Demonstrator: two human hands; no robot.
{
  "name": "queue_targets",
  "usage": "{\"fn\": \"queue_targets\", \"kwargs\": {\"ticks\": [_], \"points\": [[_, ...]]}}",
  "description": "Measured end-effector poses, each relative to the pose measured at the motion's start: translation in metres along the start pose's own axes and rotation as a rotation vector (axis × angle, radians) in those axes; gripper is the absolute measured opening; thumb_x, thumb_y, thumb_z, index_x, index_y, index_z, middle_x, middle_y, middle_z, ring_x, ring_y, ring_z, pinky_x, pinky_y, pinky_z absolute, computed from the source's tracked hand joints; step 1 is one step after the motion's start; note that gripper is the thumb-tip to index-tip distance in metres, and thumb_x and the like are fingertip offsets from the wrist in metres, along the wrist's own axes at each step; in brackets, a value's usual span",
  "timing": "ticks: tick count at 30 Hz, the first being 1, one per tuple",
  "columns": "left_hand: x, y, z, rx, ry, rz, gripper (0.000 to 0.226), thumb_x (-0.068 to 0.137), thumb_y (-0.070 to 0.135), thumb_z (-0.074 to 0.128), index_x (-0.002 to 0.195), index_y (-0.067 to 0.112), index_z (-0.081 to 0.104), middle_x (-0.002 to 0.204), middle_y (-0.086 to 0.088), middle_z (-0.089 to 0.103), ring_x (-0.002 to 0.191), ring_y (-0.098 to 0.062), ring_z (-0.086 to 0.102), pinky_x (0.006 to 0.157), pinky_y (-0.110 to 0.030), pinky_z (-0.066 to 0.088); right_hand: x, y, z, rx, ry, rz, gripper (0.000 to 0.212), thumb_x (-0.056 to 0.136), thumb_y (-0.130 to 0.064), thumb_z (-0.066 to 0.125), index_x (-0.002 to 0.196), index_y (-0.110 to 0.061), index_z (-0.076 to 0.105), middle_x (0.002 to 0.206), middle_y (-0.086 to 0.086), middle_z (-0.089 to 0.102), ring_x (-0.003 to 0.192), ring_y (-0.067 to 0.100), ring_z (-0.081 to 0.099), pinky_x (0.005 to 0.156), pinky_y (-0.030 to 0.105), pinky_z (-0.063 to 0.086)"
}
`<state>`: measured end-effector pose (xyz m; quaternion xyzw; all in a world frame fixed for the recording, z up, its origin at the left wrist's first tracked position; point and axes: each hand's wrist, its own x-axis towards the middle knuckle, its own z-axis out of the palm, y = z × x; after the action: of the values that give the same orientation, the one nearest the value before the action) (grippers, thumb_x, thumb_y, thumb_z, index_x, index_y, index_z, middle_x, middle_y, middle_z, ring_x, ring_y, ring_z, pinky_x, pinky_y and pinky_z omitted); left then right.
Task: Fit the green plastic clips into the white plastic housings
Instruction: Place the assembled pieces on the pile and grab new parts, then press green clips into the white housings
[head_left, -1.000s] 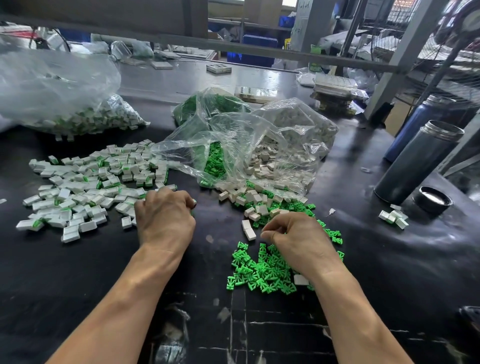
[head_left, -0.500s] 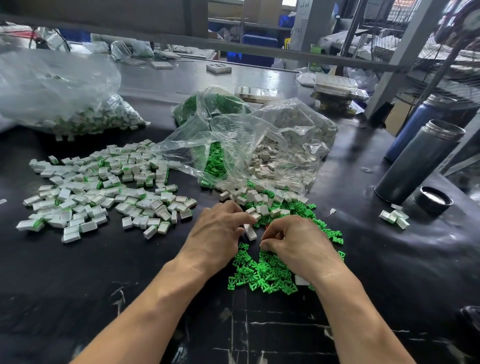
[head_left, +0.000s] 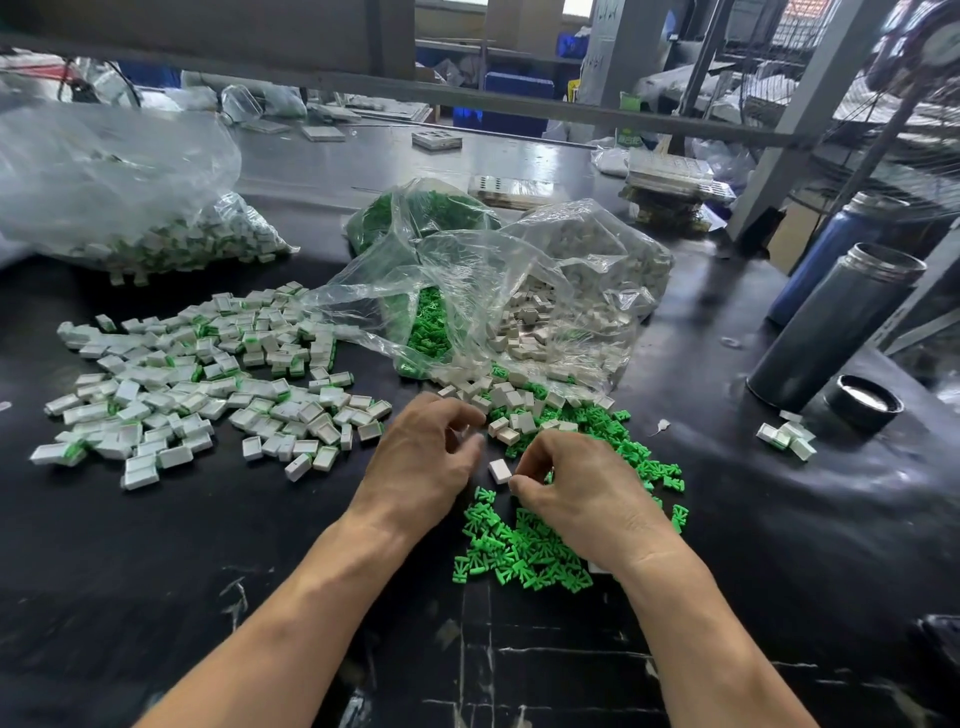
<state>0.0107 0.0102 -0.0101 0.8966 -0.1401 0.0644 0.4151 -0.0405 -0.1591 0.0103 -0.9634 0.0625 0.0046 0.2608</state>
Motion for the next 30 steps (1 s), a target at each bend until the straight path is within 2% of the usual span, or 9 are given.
{"fn": "queue_targets", "kwargs": {"ticks": [2,4,8,14,18,22,25,28,30], "points": [[0.002,0.000,0.000,-0.150,0.022,-0.064,0.013,0.092,0.021,0.073,0.100,0.032,0.073,0.085,0.015,0.063,0.066,0.003,0.058,0.061,-0.009,0.044,0.002,0.002,0.002,0.079,0.047,-0.026,0.011,0.094,-0.035,0.071,0.087,-0.031,0.062,0.086,-0.012,0.066,0.081,0.006,0.062,0.078,0.034,0.056],[0.002,-0.001,0.001,-0.328,0.012,-0.128,0.012,0.093,0.018,0.072,0.098,0.029,0.075,0.077,0.006,0.069,0.060,0.002,0.057,0.056,-0.012,0.043,0.004,0.005,0.006,0.237,0.121,-0.038,0.010,0.096,-0.027,0.069,0.089,-0.030,0.063,0.077,-0.012,0.065,0.069,0.002,0.060,0.066,0.025,0.054],[0.003,-0.002,0.002,-0.520,0.012,-0.211,0.020,0.092,0.014,0.068,0.092,0.032,0.077,0.081,0.003,0.076,0.073,-0.014,0.067,0.068,-0.029,0.054,0.005,0.009,0.013,0.575,0.171,0.000,0.020,0.099,-0.016,0.065,0.092,-0.033,0.072,0.063,-0.018,0.060,0.049,0.001,0.045,0.045,0.017,0.037],[0.007,-0.005,0.001,-0.762,0.034,-0.295,0.034,0.094,0.002,0.063,0.087,0.031,0.080,0.071,-0.004,0.073,0.065,-0.014,0.066,0.066,-0.027,0.055,0.009,0.003,0.012,0.723,0.174,0.092,0.009,0.096,-0.020,0.073,0.098,-0.029,0.076,0.088,-0.011,0.075,0.070,0.001,0.064,0.062,0.018,0.049],[0.004,-0.002,0.001,-0.848,-0.005,-0.296,0.019,0.091,0.004,0.074,0.088,0.021,0.080,0.081,-0.005,0.077,0.073,-0.015,0.071,0.067,-0.022,0.057,0.010,0.002,0.014,0.740,0.202,0.078,0.004,0.091,-0.026,0.080,0.092,-0.027,0.076,0.083,-0.007,0.076,0.066,0.005,0.064,0.062,0.027,0.055],[0.002,0.005,0.002,-0.892,-0.017,-0.304,0.016,0.088,-0.002,0.074,0.096,0.012,0.076,0.081,-0.004,0.076,0.071,-0.013,0.070,0.068,-0.023,0.060,0.010,0.004,0.014,0.744,0.253,0.043,0.013,0.100,-0.029,0.068,0.090,-0.024,0.073,0.079,-0.004,0.076,0.063,0.012,0.066,0.064,0.041,0.060],[0.001,0.012,0.002,-0.923,-0.043,-0.312,0.014,0.088,-0.005,0.072,0.098,0.005,0.075,0.077,-0.006,0.074,0.069,-0.015,0.068,0.068,-0.023,0.061,0.009,0.003,0.012,0.825,0.282,0.015,0.014,0.103,-0.027,0.064,0.092,-0.022,0.071,0.080,-0.004,0.077,0.059,0.014,0.066,0.059,0.038,0.057],[-0.001,0.014,0.000,-0.944,-0.080,-0.307,0.012,0.089,-0.001,0.072,0.099,0.004,0.076,0.079,-0.006,0.074,0.072,-0.016,0.065,0.071,-0.027,0.059,0.008,0.004,0.011,0.769,0.347,-0.030,0.014,0.097,-0.033,0.072,0.086,-0.025,0.075,0.068,-0.009,0.069,0.059,0.002,0.056,0.057,0.017,0.048],[-0.003,0.015,0.000,-0.946,-0.099,-0.300,0.011,0.089,0.001,0.073,0.097,0.008,0.077,0.079,-0.003,0.073,0.071,-0.015,0.062,0.074,-0.031,0.056,0.008,0.005,0.010,0.809,0.361,-0.034,0.014,0.095,-0.034,0.074,0.085,-0.024,0.077,0.061,-0.008,0.064,0.055,0.001,0.052,0.053,0.015,0.043]]}}
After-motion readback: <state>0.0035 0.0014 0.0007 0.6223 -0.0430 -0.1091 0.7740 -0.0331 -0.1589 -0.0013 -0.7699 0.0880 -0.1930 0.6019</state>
